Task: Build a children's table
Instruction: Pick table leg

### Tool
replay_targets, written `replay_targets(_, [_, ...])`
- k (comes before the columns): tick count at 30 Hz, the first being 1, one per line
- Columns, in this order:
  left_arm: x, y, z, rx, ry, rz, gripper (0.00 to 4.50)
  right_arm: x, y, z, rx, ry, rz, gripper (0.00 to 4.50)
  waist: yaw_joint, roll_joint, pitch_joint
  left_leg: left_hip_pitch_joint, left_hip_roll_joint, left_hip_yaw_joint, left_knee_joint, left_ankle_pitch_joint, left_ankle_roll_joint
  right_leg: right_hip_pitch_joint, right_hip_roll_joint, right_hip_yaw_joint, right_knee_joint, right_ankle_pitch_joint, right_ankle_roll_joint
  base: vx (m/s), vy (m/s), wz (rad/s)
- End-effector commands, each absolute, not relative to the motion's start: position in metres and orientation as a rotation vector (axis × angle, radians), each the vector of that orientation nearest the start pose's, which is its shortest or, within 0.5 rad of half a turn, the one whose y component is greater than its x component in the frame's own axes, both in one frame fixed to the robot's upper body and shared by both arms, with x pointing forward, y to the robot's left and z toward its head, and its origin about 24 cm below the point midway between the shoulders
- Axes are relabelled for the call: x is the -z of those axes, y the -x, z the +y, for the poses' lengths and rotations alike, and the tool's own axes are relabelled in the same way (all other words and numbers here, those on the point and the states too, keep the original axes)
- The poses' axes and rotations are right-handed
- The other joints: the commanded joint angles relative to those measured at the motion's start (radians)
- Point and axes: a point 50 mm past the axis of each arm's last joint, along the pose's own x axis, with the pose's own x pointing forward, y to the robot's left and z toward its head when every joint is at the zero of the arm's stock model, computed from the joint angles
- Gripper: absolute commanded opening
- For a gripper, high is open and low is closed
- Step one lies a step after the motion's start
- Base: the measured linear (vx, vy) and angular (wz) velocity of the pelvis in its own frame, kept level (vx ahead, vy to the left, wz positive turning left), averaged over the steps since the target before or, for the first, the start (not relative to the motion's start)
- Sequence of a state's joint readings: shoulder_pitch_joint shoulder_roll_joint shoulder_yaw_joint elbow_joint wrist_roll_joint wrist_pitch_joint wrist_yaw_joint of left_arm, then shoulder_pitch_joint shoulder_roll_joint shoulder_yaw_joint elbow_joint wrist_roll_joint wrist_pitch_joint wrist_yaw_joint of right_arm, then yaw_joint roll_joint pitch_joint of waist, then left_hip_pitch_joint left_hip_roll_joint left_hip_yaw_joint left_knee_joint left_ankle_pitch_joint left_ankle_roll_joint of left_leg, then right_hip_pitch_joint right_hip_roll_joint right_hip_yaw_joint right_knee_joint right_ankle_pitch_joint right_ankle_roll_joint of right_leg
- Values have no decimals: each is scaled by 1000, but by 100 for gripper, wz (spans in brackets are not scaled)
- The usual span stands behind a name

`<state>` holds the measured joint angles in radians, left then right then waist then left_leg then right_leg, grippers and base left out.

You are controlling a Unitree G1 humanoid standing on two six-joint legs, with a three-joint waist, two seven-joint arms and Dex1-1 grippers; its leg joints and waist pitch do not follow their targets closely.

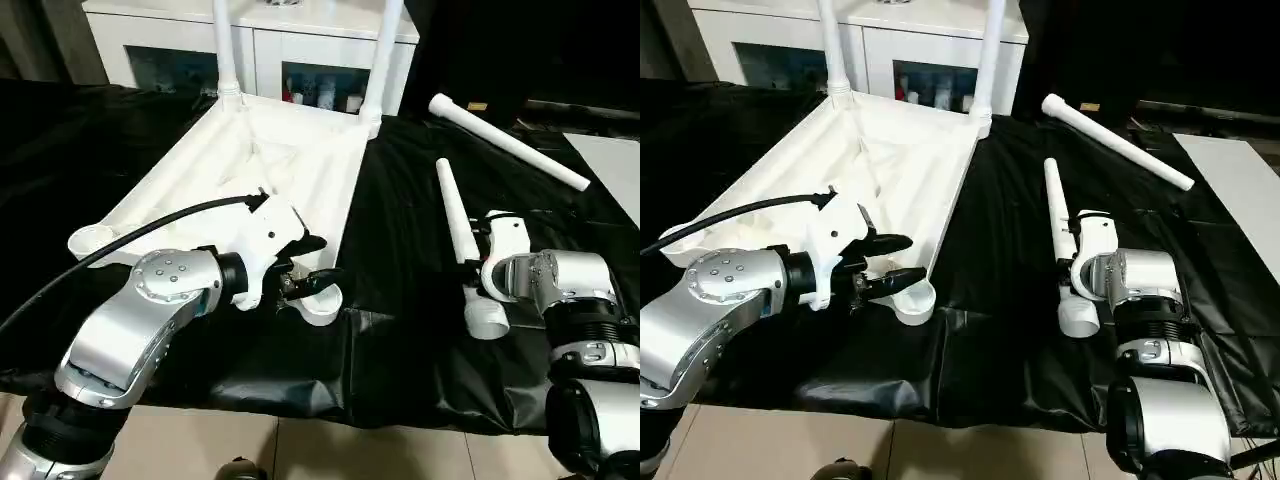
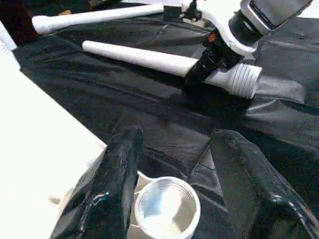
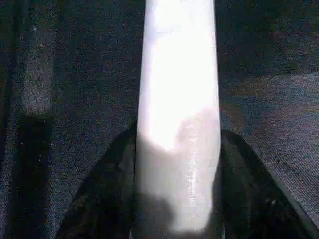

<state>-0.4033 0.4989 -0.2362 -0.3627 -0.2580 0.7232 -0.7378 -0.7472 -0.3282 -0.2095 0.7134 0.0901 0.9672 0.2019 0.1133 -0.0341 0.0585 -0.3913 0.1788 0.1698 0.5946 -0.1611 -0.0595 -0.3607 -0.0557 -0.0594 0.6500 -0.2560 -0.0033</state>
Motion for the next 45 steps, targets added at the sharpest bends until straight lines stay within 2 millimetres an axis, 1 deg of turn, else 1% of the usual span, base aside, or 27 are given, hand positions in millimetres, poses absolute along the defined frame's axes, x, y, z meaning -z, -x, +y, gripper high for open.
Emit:
replay_targets(1, [-147,-270,111,1035,-371,173,257,-51,-343,-231,36,-112,872,187,1,5,-75,26,46,-11,-57,-40,-45,41,-81,49,-58,170,-205,0,0,0])
replay_targets(4, [-147,-270,112,1031,-374,172,257,-51,-343,-232,41,-109,865,185,1,5,-75,27,47,-11,-57,-41,-45,41,-81,49,-58,170,-205,0,0,0])
replay_targets(7, [-149,-271,113,1015,-367,159,257,-57,-347,-232,49,-99,798,185,3,4,-76,26,47,-11,-57,-36,-44,41,-82,49,-57,176,-203,0,0,0])
replay_targets(9, [-151,-273,113,1001,-362,143,257,-64,-351,-229,30,-110,722,185,3,4,-74,25,47,-10,-57,-45,-42,41,-83,50,-58,170,-200,0,0,0])
replay_targets(10, [-152,-279,114,948,-355,117,257,-75,-357,-222,-18,-117,591,185,4,4,-74,25,48,-10,-57,-46,-41,41,-83,50,-58,169,-198,0,0,0])
replay_targets(12, [-155,-288,116,867,-330,84,257,-87,-361,-214,-82,-115,442,185,3,2,-77,23,49,-11,-55,-59,-30,43,-86,51,-59,175,-192,0,0,0])
replay_targets(13, [-155,-288,116,867,-330,84,257,-87,-361,-214,-82,-115,442,185,2,2,-78,24,49,-13,-56,-47,-21,43,-85,50,-57,184,-193,0,0,0])
replay_targets(14, [-157,-299,117,772,-261,73,257,-94,-361,-207,-126,-138,363,185,-2,1,-76,22,48,-10,-55,-47,-13,42,-84,51,-58,191,-201,0,0,0])
replay_targets(15, [-161,-310,118,691,-82,81,273,-104,-360,-195,-207,-194,255,185,0,2,-75,23,48,-10,-54,-55,-14,41,-84,51,-58,191,-205,0,0,0])
replay_targets(16, [-162,-314,118,668,-17,88,290,-108,-359,-191,-233,-214,217,184,5,2,-77,26,49,-9,-52,-72,-3,40,-88,52,-61,198,-216,0,0,0])
replay_targets(17, [-163,-317,115,660,79,98,290,-113,-357,-183,-288,-254,165,184,4,-3,-77,21,47,-12,-54,-66,13,45,-88,48,-59,190,-223,0,0,0])
replay_targets(18, [-164,-318,114,668,125,104,290,-116,-355,-178,-325,-272,141,184,3,-5,-77,19,47,-12,-54,-61,22,46,-88,49,-59,190,-224,0,0,0])
replay_targets(19, [-164,-318,110,690,184,126,307,-119,-352,-171,-387,-283,115,184,5,-3,-78,22,50,-13,-53,-54,34,43,-90,48,-58,191,-230,0,0,0])
replay_targets(20, [-164,-318,110,690,184,126,323,-119,-352,-171,-387,-283,115,184,7,-4,-77,22,50,-13,-52,-51,40,41,-90,48,-60,188,-233,0,0,0])
replay_targets(22, [-168,-322,103,713,263,131,334,-124,-342,-151,-560,-326,82,184,10,2,-75,23,48,-11,-51,-54,55,38,-85,49,-65,174,-228,0,0,0])
replay_targets(23, [-171,-327,99,705,302,132,340,-126,-334,-138,-669,-340,74,184,12,-3,-75,22,51,-15,-54,-58,59,41,-87,48,-65,169,-226,0,0,0])
replay_targets(24, [-173,-330,97,702,322,128,352,-127,-330,-132,-722,-345,72,184,17,-1,-74,24,49,-12,-53,-65,65,39,-85,49,-69,161,-219,0,0,0])
replay_targets(26, [-179,-336,91,713,366,117,377,-128,-323,-121,-805,-353,55,184,21,-2,-76,24,55,-18,-56,-72,62,41,-91,46,-69,141,-213,0,0,0])
replay_targets(28, [-181,-337,88,721,385,111,386,-129,-321,-118,-828,-359,45,184,25,0,-74,26,59,-19,-59,-81,46,36,-95,46,-70,113,-217,0,0,0])
replay_targets(29, [-185,-337,84,753,412,112,386,-130,-318,-115,-855,-360,38,184,28,-1,-74,25,59,-19,-60,-83,36,36,-96,46,-71,105,-217,0,0,0])
replay_targets(31, [-188,-337,79,772,437,123,412,-132,-315,-111,-891,-373,29,184,30,-1,-73,27,58,-16,-61,-94,26,32,-94,48,-72,96,-214,0,0,0])
replay_targets(34, [-189,-336,71,801,463,154,425,-134,-309,-106,-945,-373,21,184,32,-1,-71,26,57,-17,-63,-114,20,32,-96,47,-76,68,-203,0,0,0])
replay_targets(35, [-188,-335,68,805,472,169,425,-134,-308,-105,-959,-371,20,184,31,-3,-72,24,58,-19,-65,-118,16,34,-98,47,-78,58,-197,0,0,0])
replay_targets(37, [-186,-336,66,787,465,182,447,-135,-305,-105,-978,-368,25,184,33,-4,-71,24,58,-18,-65,-122,12,32,-99,48,-80,48,-194,0,0,0])
replay_targets(42, [-188,-337,66,782,492,170,450,-134,-304,-105,-976,-356,29,184,32,-7,-71,21,56,-18,-64,-112,12,33,-99,48,-81,46,-181,0,0,0])
replay_targets(43, [-188,-337,67,776,496,169,423,-133,-304,-105,-976,-354,31,184,31,-7,-71,21,56,-19,-65,-112,14,32,-98,48,-81,43,-180,0,0,0])
replay_targets(45, [-189,-339,69,760,506,169,413,-133,-304,-105,-974,-350,35,184,31,-8,-71,21,55,-18,-63,-105,16,33,-97,48,-81,51,-179,0,0,0])
